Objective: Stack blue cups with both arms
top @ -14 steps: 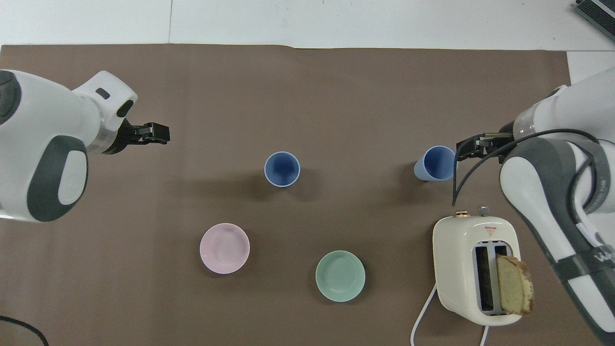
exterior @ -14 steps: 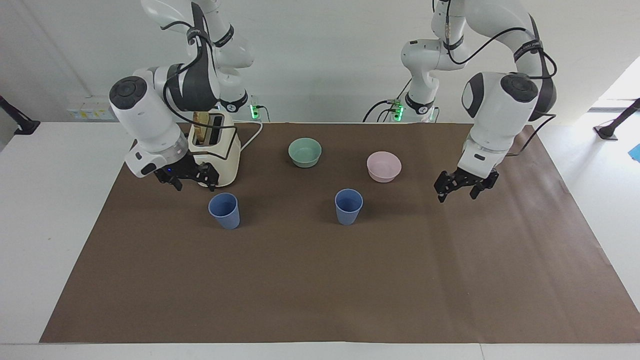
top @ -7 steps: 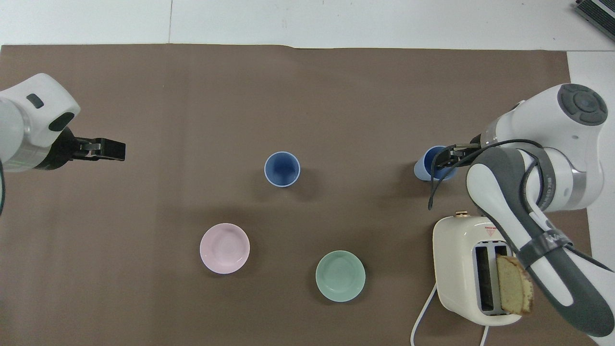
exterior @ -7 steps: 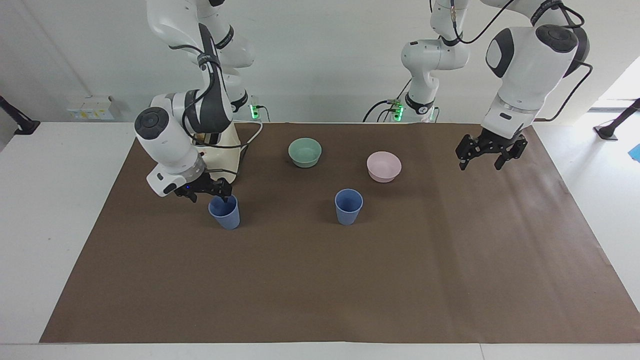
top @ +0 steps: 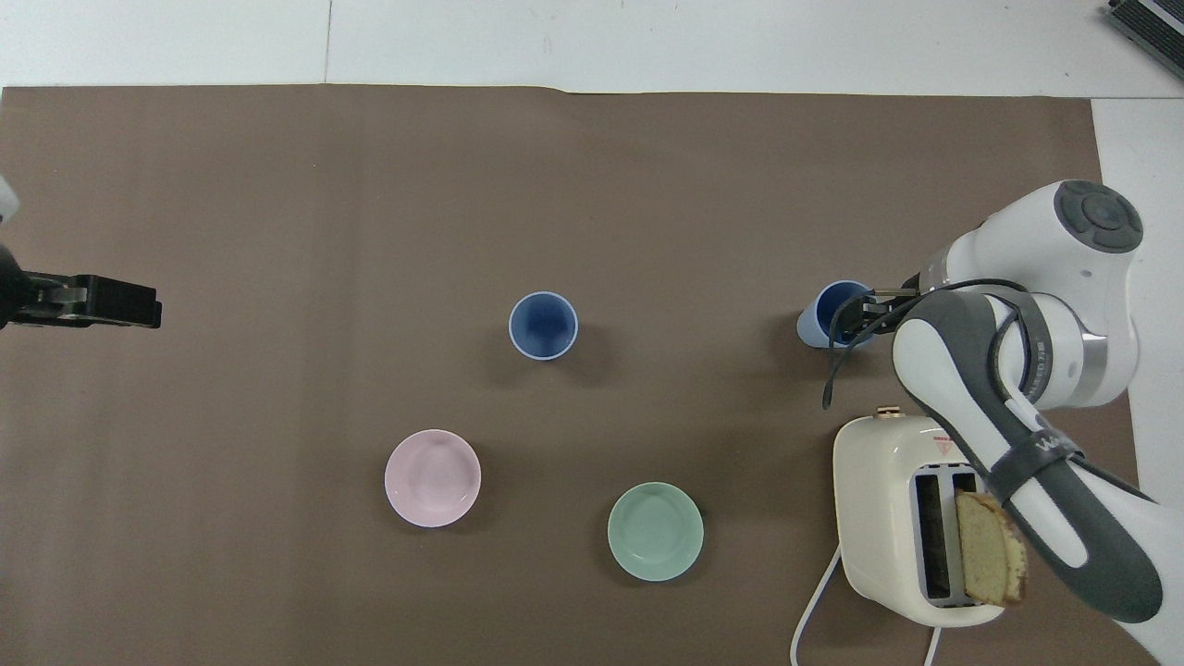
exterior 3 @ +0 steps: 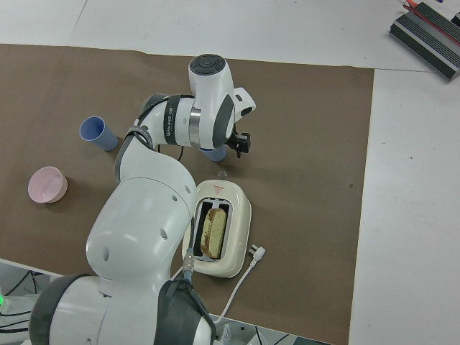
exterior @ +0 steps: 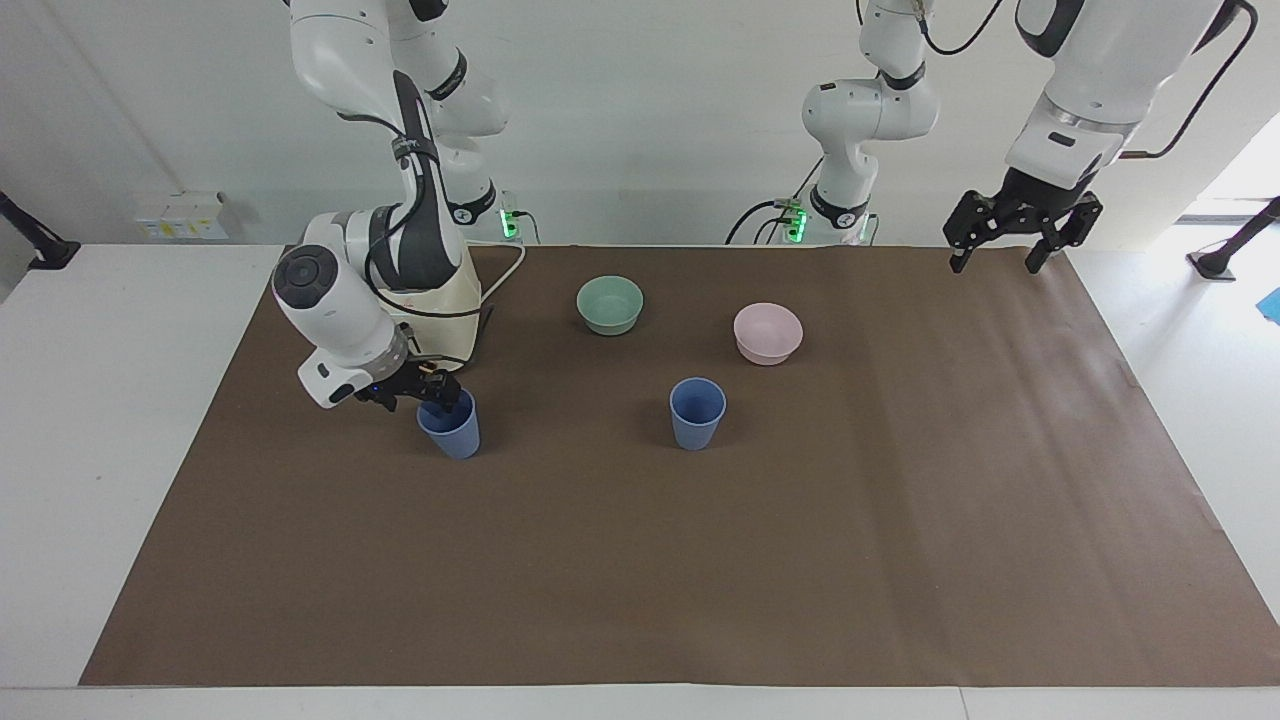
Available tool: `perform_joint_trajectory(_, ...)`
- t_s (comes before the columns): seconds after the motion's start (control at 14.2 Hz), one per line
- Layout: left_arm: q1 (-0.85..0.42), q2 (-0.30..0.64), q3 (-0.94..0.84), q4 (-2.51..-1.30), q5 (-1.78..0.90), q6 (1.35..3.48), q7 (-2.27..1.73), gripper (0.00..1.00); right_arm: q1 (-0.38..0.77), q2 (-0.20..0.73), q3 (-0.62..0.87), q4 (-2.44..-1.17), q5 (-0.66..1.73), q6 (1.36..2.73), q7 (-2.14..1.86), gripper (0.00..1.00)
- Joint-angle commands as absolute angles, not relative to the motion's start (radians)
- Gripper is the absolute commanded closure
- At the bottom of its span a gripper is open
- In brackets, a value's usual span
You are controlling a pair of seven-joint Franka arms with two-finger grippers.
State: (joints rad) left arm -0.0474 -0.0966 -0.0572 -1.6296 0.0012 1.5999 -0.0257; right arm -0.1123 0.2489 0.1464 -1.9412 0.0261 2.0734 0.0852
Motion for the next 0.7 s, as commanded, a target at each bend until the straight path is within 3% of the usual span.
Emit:
perform_joint_trajectory(0.0,-0.041,-0.101,-0.060,-1.620,0.005,1.578,-0.014,0.00,-0.121,0.252,0.153,-1.944,0.029,2.083,0.084,1.00)
perform_joint_trajectory(0.35,-0.038,-0.104,-0.051,-1.608,-0.052,1.575,-0.021,0.00,-0.114,0.255,0.155,-1.915,0.041,2.059,0.092,1.00)
perform_joint_trajectory(0.63,-0.041,-0.097,-0.035,-1.565,-0.057,1.557,-0.009,0.00,-0.092,0.245,0.169,-1.741,0.044,1.872,0.095,1.00)
